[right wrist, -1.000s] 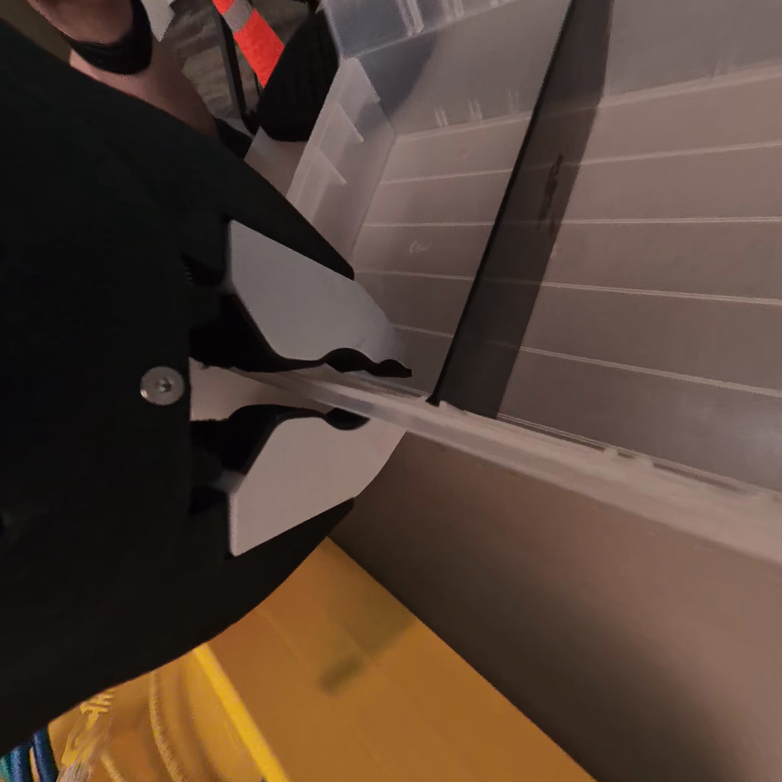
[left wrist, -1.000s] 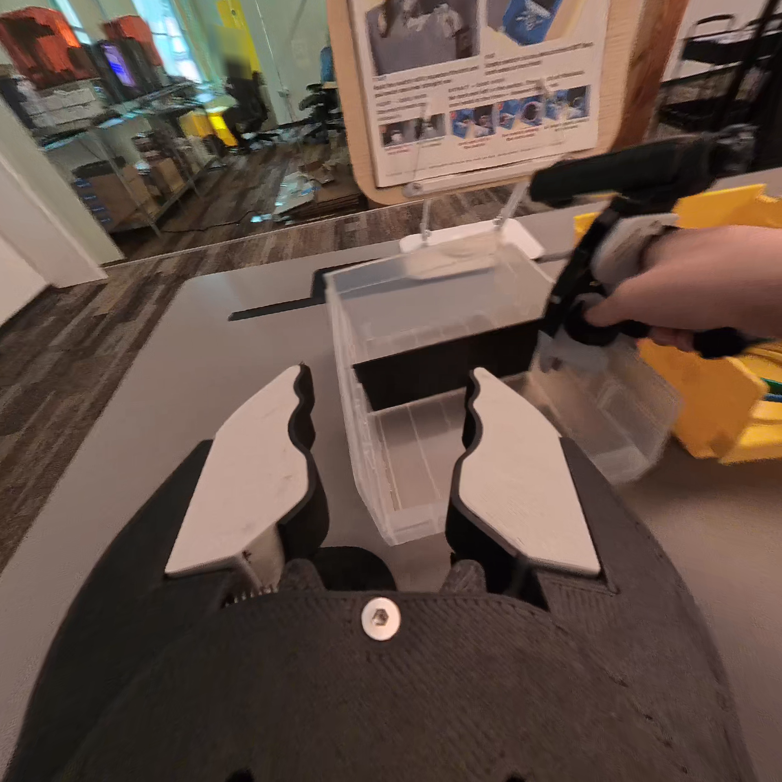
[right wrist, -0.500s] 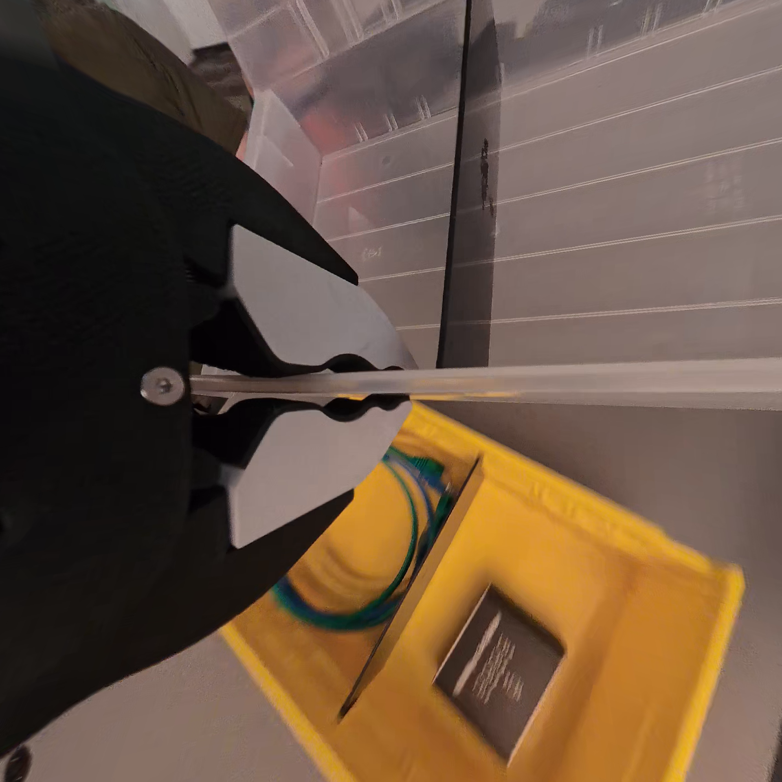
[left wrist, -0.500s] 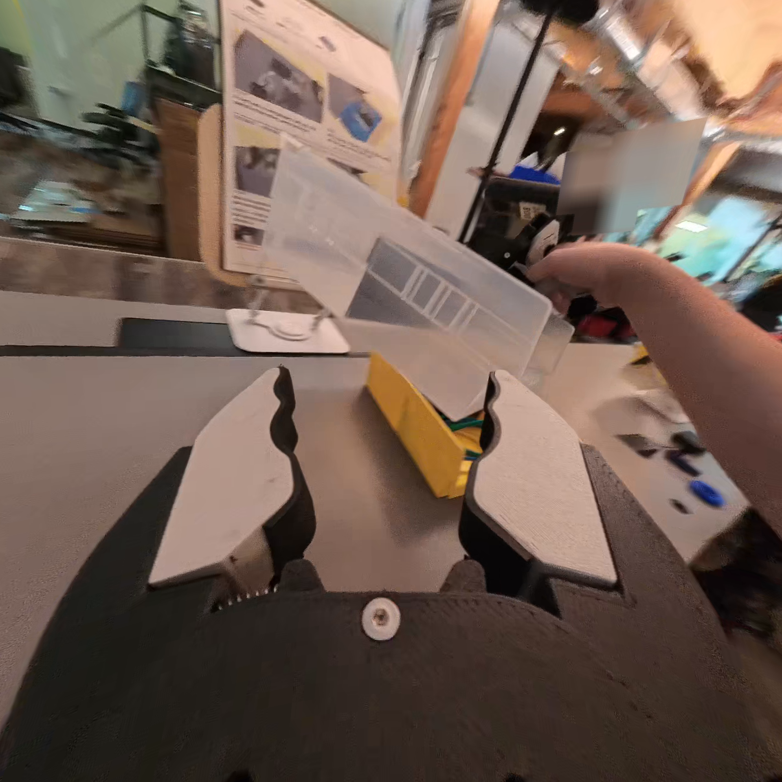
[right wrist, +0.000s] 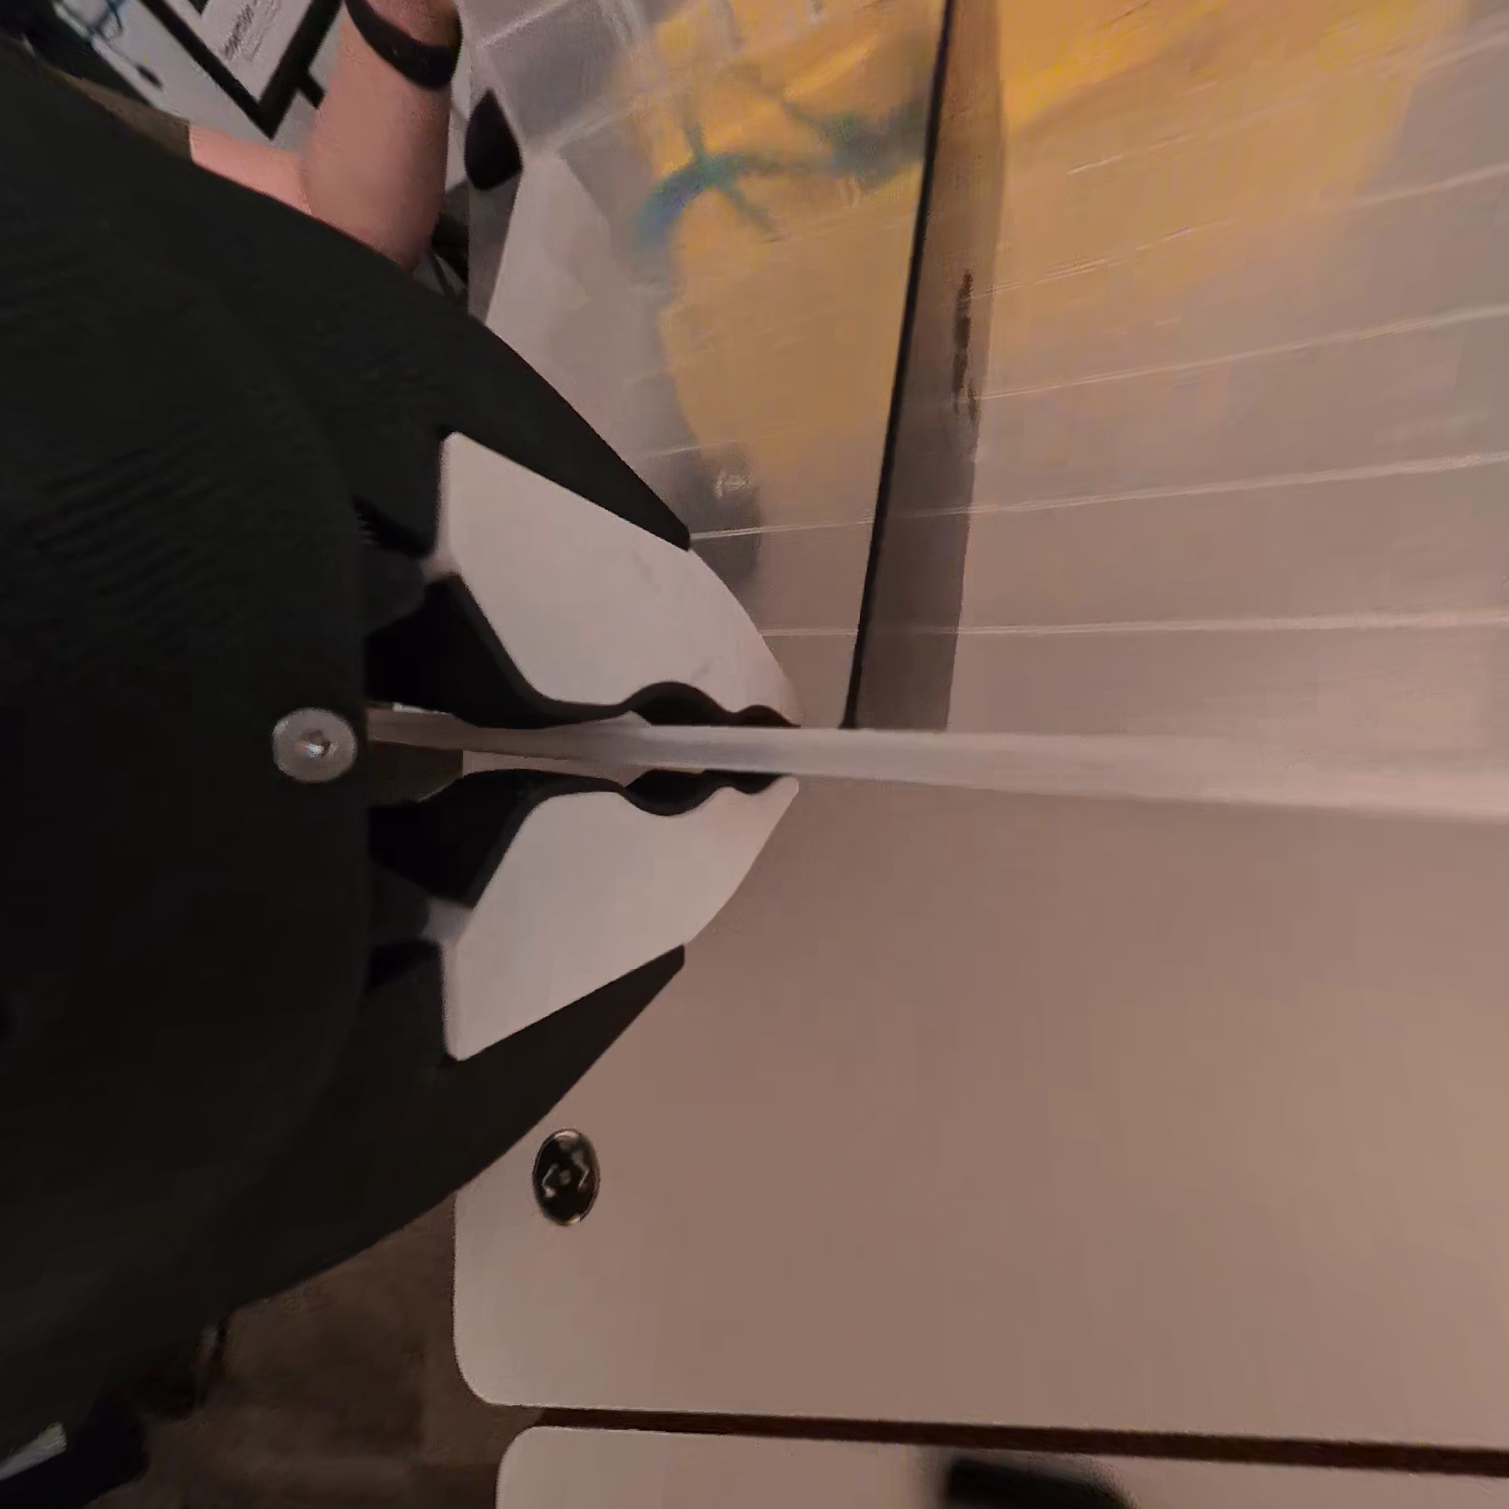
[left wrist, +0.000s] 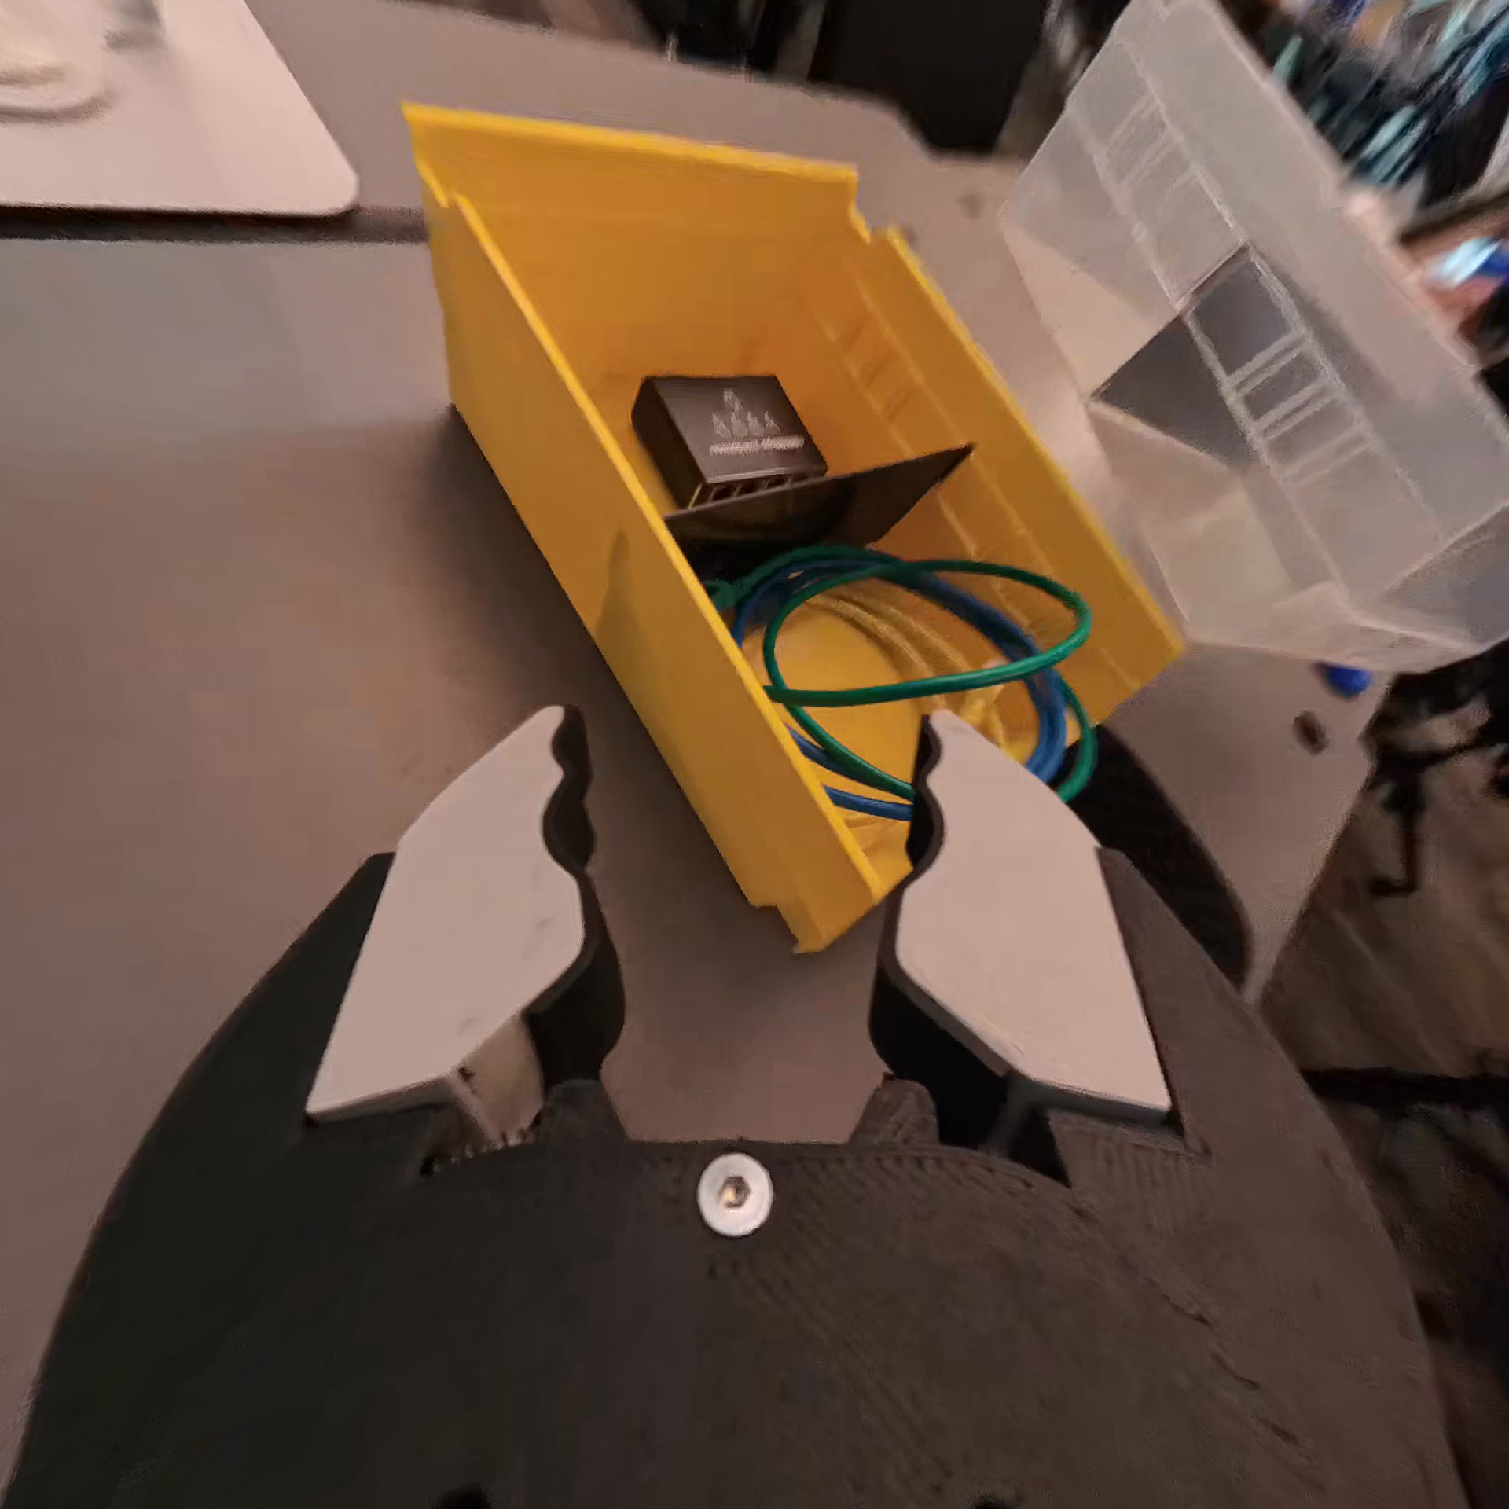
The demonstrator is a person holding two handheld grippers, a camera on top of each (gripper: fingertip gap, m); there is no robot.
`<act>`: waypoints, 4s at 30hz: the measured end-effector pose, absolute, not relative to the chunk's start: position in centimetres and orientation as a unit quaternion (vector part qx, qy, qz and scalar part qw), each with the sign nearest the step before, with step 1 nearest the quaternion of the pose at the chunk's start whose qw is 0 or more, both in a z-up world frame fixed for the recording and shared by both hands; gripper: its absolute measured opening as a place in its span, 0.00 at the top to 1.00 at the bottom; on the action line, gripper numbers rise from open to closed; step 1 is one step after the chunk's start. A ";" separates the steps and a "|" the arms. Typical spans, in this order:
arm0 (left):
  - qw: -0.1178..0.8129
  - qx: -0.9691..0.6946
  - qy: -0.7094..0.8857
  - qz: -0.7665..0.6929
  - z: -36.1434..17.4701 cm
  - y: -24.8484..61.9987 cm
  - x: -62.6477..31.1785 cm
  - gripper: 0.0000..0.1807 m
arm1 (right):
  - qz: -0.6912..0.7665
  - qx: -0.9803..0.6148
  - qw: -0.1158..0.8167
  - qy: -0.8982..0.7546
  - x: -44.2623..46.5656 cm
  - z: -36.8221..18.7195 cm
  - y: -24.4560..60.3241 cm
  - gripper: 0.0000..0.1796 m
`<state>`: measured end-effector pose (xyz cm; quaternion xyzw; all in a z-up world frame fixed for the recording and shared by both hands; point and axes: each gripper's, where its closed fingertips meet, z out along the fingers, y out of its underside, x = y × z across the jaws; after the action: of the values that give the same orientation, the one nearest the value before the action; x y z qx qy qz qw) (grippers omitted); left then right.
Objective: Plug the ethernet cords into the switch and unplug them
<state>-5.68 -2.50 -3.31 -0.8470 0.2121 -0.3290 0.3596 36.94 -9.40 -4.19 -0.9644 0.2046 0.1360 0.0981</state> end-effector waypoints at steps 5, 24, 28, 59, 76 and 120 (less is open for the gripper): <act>0.255 -0.901 0.287 -0.203 -7.7 -0.3 -3.5 0.67 | 0.153 -0.957 0.058 0.241 39.7 -9.7 -12.3 0.96; 0.039 -0.934 0.325 -0.141 -11.6 1.4 -6.4 0.95 | 0.080 -0.983 0.071 0.150 36.5 -13.0 -7.1 0.97; 0.063 -0.941 0.299 -0.143 -11.5 3.1 -11.5 0.97 | 0.081 -0.983 0.079 0.143 36.6 -13.0 -7.0 0.97; 0.219 -0.964 -0.038 -0.147 -10.7 3.2 -44.6 0.95 | 0.063 -0.995 0.080 0.014 28.3 -12.8 -0.1 0.96; 0.251 -0.954 -0.102 -0.131 -10.6 3.2 -50.0 0.95 | 0.065 -0.994 0.078 0.043 30.3 -12.8 0.7 0.97; 0.110 -0.819 0.562 -0.044 -9.3 -7.0 -39.3 0.89 | 0.401 -0.691 0.558 -0.226 8.7 16.8 -1.3 0.88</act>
<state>-39.26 -7.00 -9.33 -0.8187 0.5619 -0.0444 0.1095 8.69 -1.25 16.83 -0.6906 -0.2258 0.4010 0.5580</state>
